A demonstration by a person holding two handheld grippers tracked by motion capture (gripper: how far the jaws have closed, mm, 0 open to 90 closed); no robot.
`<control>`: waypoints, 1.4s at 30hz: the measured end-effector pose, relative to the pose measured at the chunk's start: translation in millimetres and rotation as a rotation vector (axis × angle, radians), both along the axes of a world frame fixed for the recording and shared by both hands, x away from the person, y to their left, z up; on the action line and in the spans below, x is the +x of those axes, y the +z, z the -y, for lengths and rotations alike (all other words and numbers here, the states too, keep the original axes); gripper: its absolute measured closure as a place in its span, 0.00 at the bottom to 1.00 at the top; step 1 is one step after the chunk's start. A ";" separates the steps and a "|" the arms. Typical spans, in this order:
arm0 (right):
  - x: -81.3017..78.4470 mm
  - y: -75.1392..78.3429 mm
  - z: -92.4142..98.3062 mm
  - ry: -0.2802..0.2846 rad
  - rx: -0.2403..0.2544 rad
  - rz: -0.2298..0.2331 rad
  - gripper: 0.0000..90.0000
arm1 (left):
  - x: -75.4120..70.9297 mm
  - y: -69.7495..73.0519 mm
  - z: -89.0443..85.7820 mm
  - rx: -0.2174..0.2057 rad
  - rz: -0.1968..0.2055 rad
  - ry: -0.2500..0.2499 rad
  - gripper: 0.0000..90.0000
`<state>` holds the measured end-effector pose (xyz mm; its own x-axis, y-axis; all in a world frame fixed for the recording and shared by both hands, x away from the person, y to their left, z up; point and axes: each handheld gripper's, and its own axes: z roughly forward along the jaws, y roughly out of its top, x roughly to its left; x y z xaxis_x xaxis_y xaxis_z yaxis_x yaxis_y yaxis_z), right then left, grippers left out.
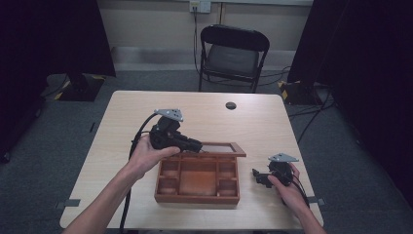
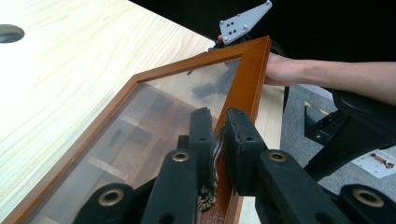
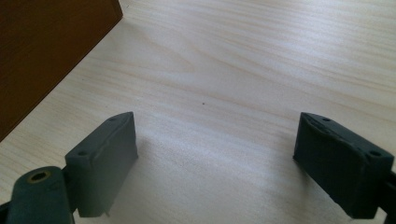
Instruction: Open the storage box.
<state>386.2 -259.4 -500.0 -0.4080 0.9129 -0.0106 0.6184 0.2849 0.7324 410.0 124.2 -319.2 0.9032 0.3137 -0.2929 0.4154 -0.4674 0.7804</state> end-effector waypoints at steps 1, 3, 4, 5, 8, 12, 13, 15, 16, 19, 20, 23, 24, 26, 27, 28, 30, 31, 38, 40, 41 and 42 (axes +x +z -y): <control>0.0 0.0 0.0 0.000 0.000 0.000 0.14 | 0.3 0.1 -0.2 -0.003 -0.001 -0.001 0.90; 0.0 0.0 0.0 0.000 -0.001 0.000 0.14 | 0.4 1.0 0.0 0.000 0.003 0.003 0.91; 0.0 0.0 0.0 0.000 0.000 0.000 0.14 | 0.7 1.7 0.1 0.002 0.008 0.001 0.91; 0.1 0.0 0.0 0.000 0.000 0.000 0.14 | 0.8 2.2 0.5 0.000 0.009 0.005 0.91; 0.1 0.0 0.1 0.001 0.000 0.000 0.14 | 1.7 4.1 0.3 0.002 0.018 0.012 0.91; 0.1 0.0 0.1 0.001 0.000 0.000 0.14 | 2.7 5.6 0.3 0.003 0.026 0.013 0.91; 0.1 0.0 0.1 0.001 0.000 0.000 0.14 | 3.1 5.8 0.4 0.002 0.025 0.012 0.91; 0.1 0.0 0.1 0.001 0.000 0.000 0.14 | 3.6 7.1 0.3 0.004 0.031 0.020 0.91; 0.1 0.0 0.1 0.001 0.000 0.000 0.14 | 4.6 7.2 -0.1 -0.004 0.034 0.017 0.91; 0.1 0.0 0.1 0.001 0.000 0.000 0.14 | 6.4 7.0 -1.3 -0.016 0.027 0.021 0.91; 0.1 0.0 0.0 0.001 0.000 0.000 0.14 | 6.9 7.0 -1.3 -0.019 0.028 0.021 0.91; 0.1 0.0 0.1 0.001 0.000 0.000 0.14 | 7.9 7.4 -1.6 -0.025 0.030 0.023 0.91; 0.1 0.0 0.1 0.001 0.000 0.000 0.14 | 8.4 8.0 -1.7 -0.021 0.031 0.023 0.91; 0.1 0.0 0.1 0.001 0.000 0.000 0.14 | 9.1 8.7 -1.5 -0.020 0.031 0.022 0.91; 0.1 0.0 0.1 0.001 0.000 0.000 0.14 | 9.5 9.0 -1.4 -0.021 0.031 0.023 0.91; 0.1 0.0 0.1 0.001 0.000 0.000 0.14 | 9.8 9.2 -1.4 -0.024 0.030 0.025 0.91; 0.1 0.0 0.1 0.001 0.000 0.000 0.14 | 10.8 9.3 -1.8 -0.026 0.028 0.025 0.91; 0.1 0.0 0.1 0.001 -0.001 0.000 0.14 | 11.2 9.3 -2.0 -0.029 0.028 0.025 0.91; 0.1 0.0 0.1 0.001 0.000 0.000 0.14 | 13.8 10.1 -2.7 -0.035 0.029 0.027 0.92; 0.1 0.0 0.1 0.001 0.000 0.000 0.14 | 14.0 10.2 -2.8 -0.040 0.026 0.030 0.92; 0.1 0.0 0.1 0.001 0.000 0.000 0.14 | 14.2 10.2 -3.0 -0.040 0.028 0.030 0.92; 0.1 0.0 0.1 0.001 0.000 0.000 0.14 | 14.5 10.2 -3.2 -0.043 0.028 0.029 0.92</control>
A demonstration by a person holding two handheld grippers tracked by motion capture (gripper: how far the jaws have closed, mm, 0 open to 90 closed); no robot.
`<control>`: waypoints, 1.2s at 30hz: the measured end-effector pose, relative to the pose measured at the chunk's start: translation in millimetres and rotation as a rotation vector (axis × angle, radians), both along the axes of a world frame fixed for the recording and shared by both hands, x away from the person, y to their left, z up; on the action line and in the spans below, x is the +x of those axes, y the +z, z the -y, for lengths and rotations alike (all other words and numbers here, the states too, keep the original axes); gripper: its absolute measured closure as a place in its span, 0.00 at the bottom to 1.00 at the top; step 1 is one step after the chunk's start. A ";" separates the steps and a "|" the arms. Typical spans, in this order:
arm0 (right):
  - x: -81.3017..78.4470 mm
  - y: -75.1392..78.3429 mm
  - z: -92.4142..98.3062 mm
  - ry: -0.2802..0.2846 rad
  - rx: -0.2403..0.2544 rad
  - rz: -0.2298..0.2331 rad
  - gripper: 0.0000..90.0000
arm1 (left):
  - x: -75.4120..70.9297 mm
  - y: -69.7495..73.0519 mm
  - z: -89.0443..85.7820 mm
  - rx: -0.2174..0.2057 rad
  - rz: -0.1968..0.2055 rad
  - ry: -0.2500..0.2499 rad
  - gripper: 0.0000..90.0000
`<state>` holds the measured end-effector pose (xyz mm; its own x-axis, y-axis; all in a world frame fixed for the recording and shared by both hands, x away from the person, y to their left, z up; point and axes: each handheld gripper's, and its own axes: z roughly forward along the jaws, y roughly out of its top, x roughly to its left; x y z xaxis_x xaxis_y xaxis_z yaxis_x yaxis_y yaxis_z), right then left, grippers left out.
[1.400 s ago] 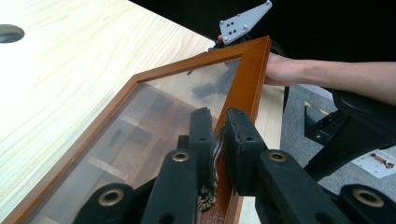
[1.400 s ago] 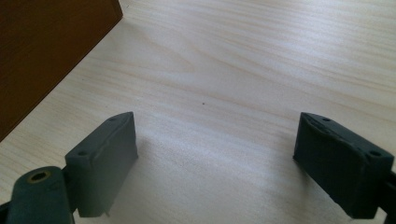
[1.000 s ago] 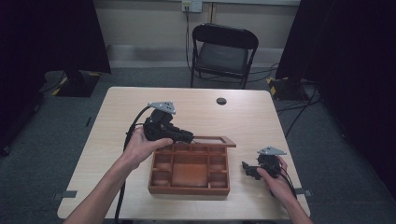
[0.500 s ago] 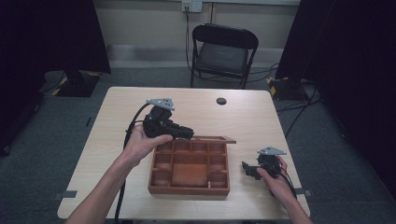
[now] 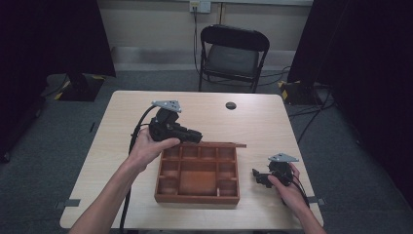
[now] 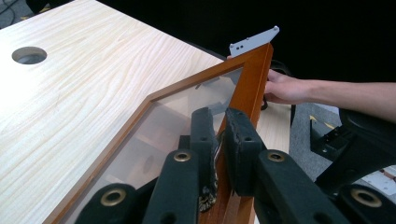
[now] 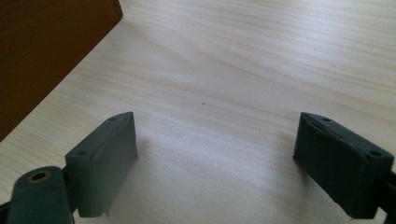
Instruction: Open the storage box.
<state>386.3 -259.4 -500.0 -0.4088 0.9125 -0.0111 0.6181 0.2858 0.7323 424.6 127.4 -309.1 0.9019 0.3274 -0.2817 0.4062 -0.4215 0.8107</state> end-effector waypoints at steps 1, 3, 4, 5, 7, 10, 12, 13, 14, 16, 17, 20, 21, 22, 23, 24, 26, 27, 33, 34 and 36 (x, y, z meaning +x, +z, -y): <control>0.0 0.0 0.0 0.000 0.000 0.000 0.14 | 0.3 0.1 0.1 -0.004 -0.001 0.003 0.92; 0.0 0.0 0.0 0.000 0.000 0.000 0.14 | 1.0 1.2 0.2 -0.001 0.005 0.006 0.92; 0.0 0.0 0.0 0.000 0.000 0.000 0.14 | 1.6 1.9 0.2 0.000 0.009 0.009 0.92; 0.0 0.0 0.0 0.000 0.000 0.000 0.14 | 2.1 2.7 0.3 -0.001 0.009 0.012 0.92; 0.0 0.0 -0.1 0.000 0.001 0.000 0.14 | 2.8 4.7 0.7 -0.001 0.018 0.022 0.93; 0.0 0.0 0.0 0.000 0.000 0.000 0.14 | 3.5 5.8 1.4 0.007 0.027 0.017 0.93; 0.0 0.0 0.0 0.000 0.000 0.000 0.14 | 3.3 5.8 1.1 0.006 0.027 0.023 0.93; 0.0 0.0 0.0 0.000 0.000 0.000 0.14 | 3.9 5.9 0.7 0.002 0.026 0.024 0.93; 0.0 0.0 0.0 0.000 0.001 0.000 0.14 | 4.4 5.6 0.6 -0.004 0.022 0.024 0.93; 0.0 0.0 0.0 0.000 0.001 0.000 0.14 | 5.5 5.4 0.1 -0.006 0.018 0.025 0.93; 0.0 0.0 0.0 0.000 -0.001 0.000 0.14 | 5.7 5.6 0.1 -0.006 0.018 0.026 0.93; 0.0 0.0 0.0 0.000 0.000 0.000 0.14 | 6.1 5.8 0.2 -0.007 0.015 0.028 0.93; 0.0 0.0 0.0 0.000 0.000 0.000 0.14 | 6.3 5.9 0.2 -0.007 0.015 0.026 0.93; 0.0 0.0 0.0 0.000 0.000 0.000 0.14 | 6.4 6.1 0.3 -0.006 0.014 0.027 0.93; 0.0 -0.1 0.0 0.001 0.002 0.000 0.14 | 6.7 6.2 0.3 -0.007 0.015 0.026 0.93; 0.0 0.0 0.0 0.000 0.000 0.000 0.14 | 6.9 6.3 0.3 -0.006 0.016 0.026 0.93; 0.0 0.0 0.0 0.000 0.001 0.000 0.14 | 7.4 6.9 0.2 -0.004 0.016 0.028 0.93; 0.0 0.0 0.0 0.000 0.000 0.000 0.14 | 7.6 7.0 0.3 -0.004 0.017 0.029 0.93; 0.0 0.0 0.0 0.000 0.000 0.000 0.14 | 9.1 7.8 0.3 -0.006 0.022 0.029 0.93; 0.0 0.0 0.0 0.000 0.000 0.000 0.14 | 9.3 8.1 0.2 -0.007 0.024 0.029 0.93; 0.0 0.0 0.0 0.000 0.000 0.000 0.14 | 9.2 8.5 0.4 -0.009 0.026 0.038 0.93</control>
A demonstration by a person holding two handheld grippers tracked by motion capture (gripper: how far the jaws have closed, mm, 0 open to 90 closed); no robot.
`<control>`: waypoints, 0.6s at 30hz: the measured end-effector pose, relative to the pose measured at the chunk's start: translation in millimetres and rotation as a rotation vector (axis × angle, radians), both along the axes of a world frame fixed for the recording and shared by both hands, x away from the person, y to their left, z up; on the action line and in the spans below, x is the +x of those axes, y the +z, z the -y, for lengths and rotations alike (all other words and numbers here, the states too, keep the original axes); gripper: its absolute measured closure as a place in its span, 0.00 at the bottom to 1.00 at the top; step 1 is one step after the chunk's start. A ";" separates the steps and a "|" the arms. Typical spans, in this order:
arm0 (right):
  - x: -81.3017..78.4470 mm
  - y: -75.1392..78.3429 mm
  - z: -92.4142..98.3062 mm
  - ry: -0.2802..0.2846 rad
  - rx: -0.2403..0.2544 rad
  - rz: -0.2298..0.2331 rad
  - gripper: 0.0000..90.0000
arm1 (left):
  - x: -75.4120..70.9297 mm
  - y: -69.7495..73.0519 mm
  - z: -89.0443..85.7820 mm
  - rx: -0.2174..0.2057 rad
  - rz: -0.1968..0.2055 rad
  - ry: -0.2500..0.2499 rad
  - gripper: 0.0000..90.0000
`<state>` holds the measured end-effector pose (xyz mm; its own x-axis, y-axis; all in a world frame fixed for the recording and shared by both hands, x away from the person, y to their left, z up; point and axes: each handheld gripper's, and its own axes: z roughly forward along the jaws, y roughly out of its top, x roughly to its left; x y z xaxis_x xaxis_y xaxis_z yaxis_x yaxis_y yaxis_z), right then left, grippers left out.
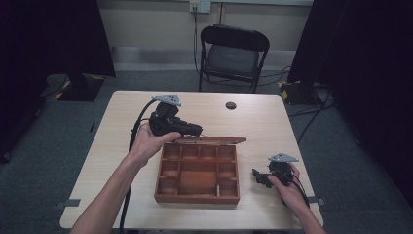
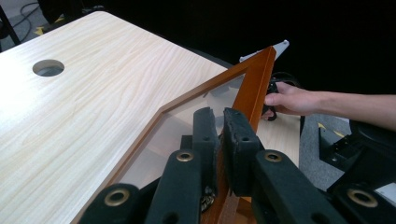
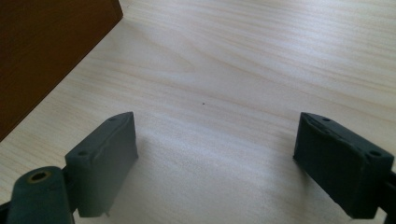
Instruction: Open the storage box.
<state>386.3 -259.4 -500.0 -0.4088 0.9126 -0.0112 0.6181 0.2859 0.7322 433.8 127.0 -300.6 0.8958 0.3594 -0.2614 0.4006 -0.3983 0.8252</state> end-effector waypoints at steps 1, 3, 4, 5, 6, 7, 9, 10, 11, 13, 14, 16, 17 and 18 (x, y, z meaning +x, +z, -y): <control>0.0 0.0 0.0 0.000 0.000 0.000 0.14 | 0.0 0.2 0.0 -0.003 0.005 0.004 0.93; 0.0 0.0 0.0 0.000 0.000 0.000 0.14 | 0.2 0.3 -0.1 -0.003 0.005 0.006 0.94; 0.0 0.0 0.0 0.000 0.000 0.000 0.14 | 0.2 0.3 -0.1 -0.004 0.006 0.007 0.94; 0.0 0.0 0.0 0.000 0.000 0.000 0.14 | 0.2 0.3 -0.1 -0.003 0.008 0.005 0.94; 0.0 0.0 0.0 0.000 0.000 0.000 0.14 | 0.2 0.3 -0.1 -0.004 0.010 0.006 0.94; 0.0 0.0 0.0 0.000 0.000 0.000 0.14 | 0.2 0.3 -0.1 -0.007 0.011 0.008 0.94; 0.0 0.0 0.0 0.000 0.000 0.000 0.14 | 0.7 0.8 -0.4 -0.010 0.016 0.016 0.94; 0.0 0.0 0.0 0.000 0.001 0.000 0.14 | 1.2 0.9 -0.3 -0.012 0.017 0.016 0.94; 0.0 0.0 0.0 0.000 0.001 0.000 0.14 | 1.4 1.1 -0.2 -0.012 0.016 0.019 0.94; 0.0 0.0 0.0 0.000 0.000 0.000 0.14 | 1.9 1.3 -0.3 -0.013 0.017 0.020 0.94; 0.0 0.0 0.0 0.000 0.000 0.000 0.14 | 2.0 1.4 -0.3 -0.013 0.017 0.020 0.94; 0.0 0.0 0.0 0.000 0.000 0.000 0.14 | 2.6 1.6 -0.3 -0.014 0.021 0.019 0.94; 0.1 -0.1 0.0 0.001 0.002 0.000 0.14 | 2.9 1.8 -0.3 -0.015 0.022 0.020 0.94; 0.0 0.0 0.0 0.000 0.001 0.000 0.14 | 3.3 2.1 -0.5 -0.014 0.025 0.020 0.94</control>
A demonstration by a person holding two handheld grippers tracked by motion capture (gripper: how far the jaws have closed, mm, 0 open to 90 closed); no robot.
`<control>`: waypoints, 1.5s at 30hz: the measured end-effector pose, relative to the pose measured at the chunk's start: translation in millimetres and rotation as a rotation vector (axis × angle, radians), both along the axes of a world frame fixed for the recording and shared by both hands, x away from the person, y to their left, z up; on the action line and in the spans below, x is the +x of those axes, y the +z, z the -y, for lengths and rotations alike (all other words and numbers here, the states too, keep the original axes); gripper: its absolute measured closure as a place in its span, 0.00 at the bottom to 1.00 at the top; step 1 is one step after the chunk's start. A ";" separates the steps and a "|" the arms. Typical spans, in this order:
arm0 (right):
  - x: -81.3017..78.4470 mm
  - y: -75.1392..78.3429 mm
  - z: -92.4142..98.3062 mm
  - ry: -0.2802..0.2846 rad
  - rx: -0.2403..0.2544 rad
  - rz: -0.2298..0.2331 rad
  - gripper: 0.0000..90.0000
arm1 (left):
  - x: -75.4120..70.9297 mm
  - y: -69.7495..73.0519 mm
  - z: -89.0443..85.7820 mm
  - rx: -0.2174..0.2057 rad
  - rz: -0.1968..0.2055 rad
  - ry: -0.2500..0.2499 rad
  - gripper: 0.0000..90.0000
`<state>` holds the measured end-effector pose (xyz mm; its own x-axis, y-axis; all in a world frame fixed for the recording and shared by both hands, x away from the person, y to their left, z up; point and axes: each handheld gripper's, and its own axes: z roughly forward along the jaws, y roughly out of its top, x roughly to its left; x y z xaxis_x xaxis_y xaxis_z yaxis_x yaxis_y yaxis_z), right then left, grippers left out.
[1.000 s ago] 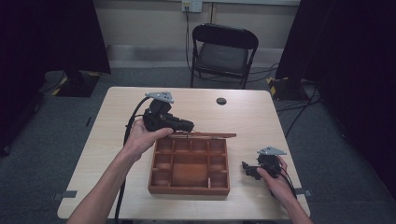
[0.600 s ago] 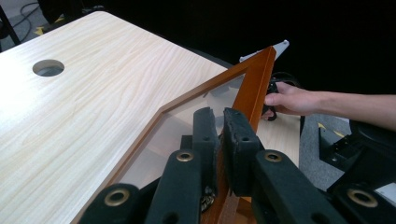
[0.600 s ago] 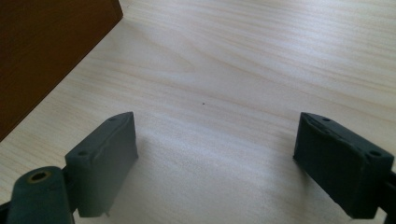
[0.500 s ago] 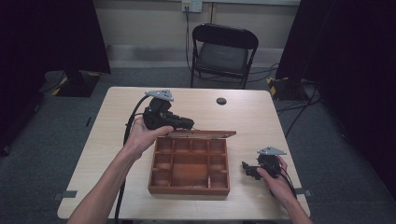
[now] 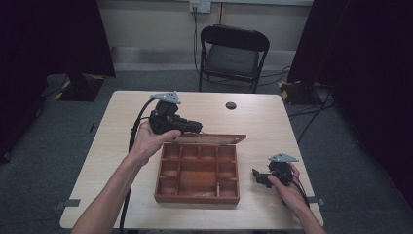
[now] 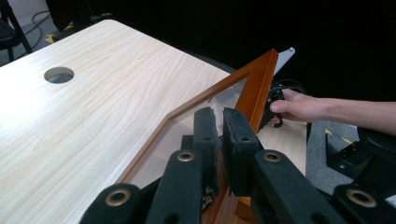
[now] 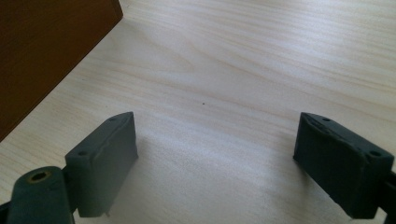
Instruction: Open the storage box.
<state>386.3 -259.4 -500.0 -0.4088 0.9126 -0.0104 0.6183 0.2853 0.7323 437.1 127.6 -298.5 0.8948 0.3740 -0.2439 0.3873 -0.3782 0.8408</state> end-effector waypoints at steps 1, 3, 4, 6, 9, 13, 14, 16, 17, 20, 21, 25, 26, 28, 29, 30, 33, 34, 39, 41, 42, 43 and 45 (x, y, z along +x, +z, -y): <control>0.0 0.0 0.0 0.000 0.000 0.000 0.14 | 0.4 0.3 -0.2 0.002 0.002 0.002 0.94; 0.0 0.0 0.0 0.000 -0.001 0.000 0.14 | 1.4 0.5 -0.1 -0.003 0.003 0.004 0.94; 0.1 -0.1 0.0 0.001 0.001 0.000 0.14 | 2.2 1.1 -0.1 -0.001 0.003 0.007 0.94; 0.0 0.0 0.0 0.000 -0.001 0.000 0.14 | 3.3 1.4 -0.3 -0.003 0.004 0.004 0.94; 0.0 0.0 0.0 0.000 0.000 0.000 0.14 | 4.2 1.9 -0.4 -0.001 0.004 0.008 0.95; 0.0 0.0 0.0 0.000 0.000 0.000 0.14 | 5.0 2.2 -0.1 -0.007 0.005 0.011 0.95; 0.0 0.0 0.0 0.000 0.000 0.000 0.14 | 5.1 2.2 -0.1 -0.009 0.006 0.013 0.95; 0.0 0.0 0.0 0.000 0.000 0.000 0.14 | 5.1 2.3 -0.1 -0.007 0.008 0.014 0.95; 0.0 0.0 0.0 0.000 0.000 0.000 0.14 | 5.4 2.5 -0.2 -0.006 0.009 0.011 0.95; 0.0 0.0 0.0 0.000 0.000 0.000 0.14 | 6.7 3.0 0.0 -0.008 0.005 0.014 0.95; 0.0 0.0 0.0 0.000 0.000 0.000 0.14 | 6.8 3.0 -0.1 -0.008 0.006 0.014 0.95; 0.0 0.0 0.0 0.000 -0.001 0.000 0.14 | 5.9 2.6 -0.2 -0.008 0.010 0.013 0.95; 0.0 0.0 0.0 0.000 0.000 0.000 0.14 | 5.2 2.4 -0.1 -0.007 0.010 0.014 0.95; -0.1 0.0 0.0 0.000 0.000 0.000 0.14 | 4.8 2.0 -0.3 -0.011 0.006 0.015 0.95; -0.1 0.0 -0.1 -0.001 -0.001 0.000 0.14 | 4.8 1.9 -0.6 -0.009 0.011 0.012 0.95; -0.2 0.0 -0.2 -0.002 0.000 0.000 0.14 | 3.8 1.8 -0.1 -0.008 0.012 0.015 0.95; -0.4 0.0 -0.3 -0.004 0.001 -0.001 0.14 | 3.8 1.7 -0.3 -0.010 0.012 0.018 0.95; -0.4 0.0 -0.3 -0.003 0.001 0.000 0.14 | 3.6 1.6 -0.2 -0.010 0.013 0.018 0.95; -0.3 0.0 0.0 0.001 -0.001 0.001 0.14 | 3.3 1.5 -0.3 -0.011 0.013 0.018 0.95; -0.3 0.0 0.0 0.001 -0.001 0.001 0.14 | 3.3 1.5 -0.3 -0.011 0.013 0.018 0.95; -0.3 0.0 0.0 0.001 -0.001 0.001 0.14 | 3.3 1.5 -0.3 -0.011 0.014 0.018 0.95; -0.3 0.0 0.0 0.001 -0.001 0.000 0.14 | 3.2 1.5 -0.2 -0.010 0.015 0.018 0.95; -0.3 0.0 0.0 0.001 -0.001 0.001 0.14 | 3.1 1.5 -0.2 -0.010 0.015 0.018 0.95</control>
<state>386.0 -259.4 -500.0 -0.4099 0.9120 -0.0114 0.6175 0.2867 0.7324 440.2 127.8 -297.0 0.8915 0.3878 -0.2342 0.3810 -0.3625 0.8505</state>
